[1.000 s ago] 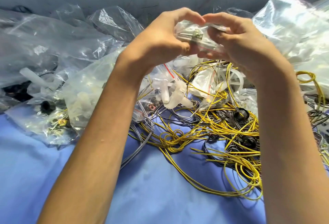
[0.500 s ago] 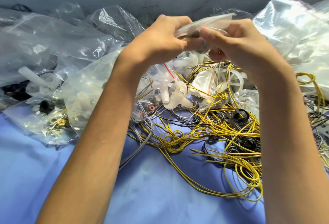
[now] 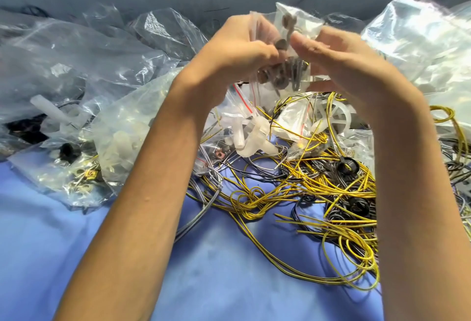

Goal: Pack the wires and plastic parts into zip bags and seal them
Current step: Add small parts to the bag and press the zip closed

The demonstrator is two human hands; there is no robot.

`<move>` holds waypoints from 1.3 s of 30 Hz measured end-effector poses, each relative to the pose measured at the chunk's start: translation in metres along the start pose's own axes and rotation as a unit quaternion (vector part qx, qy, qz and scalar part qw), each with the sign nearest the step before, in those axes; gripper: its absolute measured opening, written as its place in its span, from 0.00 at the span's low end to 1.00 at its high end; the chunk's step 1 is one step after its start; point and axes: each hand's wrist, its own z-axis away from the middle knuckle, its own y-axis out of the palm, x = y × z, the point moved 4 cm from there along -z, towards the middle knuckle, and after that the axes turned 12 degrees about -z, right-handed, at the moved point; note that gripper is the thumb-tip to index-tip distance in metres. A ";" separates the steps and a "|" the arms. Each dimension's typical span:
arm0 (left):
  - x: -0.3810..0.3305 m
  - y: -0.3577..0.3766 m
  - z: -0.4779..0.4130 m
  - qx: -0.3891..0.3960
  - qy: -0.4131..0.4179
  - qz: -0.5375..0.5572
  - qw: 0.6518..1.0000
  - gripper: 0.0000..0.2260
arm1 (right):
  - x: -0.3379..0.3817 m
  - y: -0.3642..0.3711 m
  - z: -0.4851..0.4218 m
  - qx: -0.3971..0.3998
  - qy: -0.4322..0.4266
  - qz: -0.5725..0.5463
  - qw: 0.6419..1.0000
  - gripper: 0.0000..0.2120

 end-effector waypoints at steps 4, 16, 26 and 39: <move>0.001 0.000 -0.001 -0.021 0.014 0.054 0.998 0.13 | 0.003 0.007 0.006 0.072 -0.023 -0.044 0.996 0.15; 0.007 -0.008 0.003 0.034 0.005 0.101 0.994 0.14 | 0.009 0.013 0.005 0.076 -0.078 -0.044 0.993 0.16; 0.045 -0.030 0.003 0.122 -0.041 -0.302 0.945 0.10 | 0.002 -0.006 0.003 -0.022 -0.023 0.056 0.998 0.24; 0.028 -0.053 0.021 0.136 0.013 -0.358 0.924 0.08 | 0.002 0.006 -0.001 -0.018 -0.003 -0.065 0.998 0.11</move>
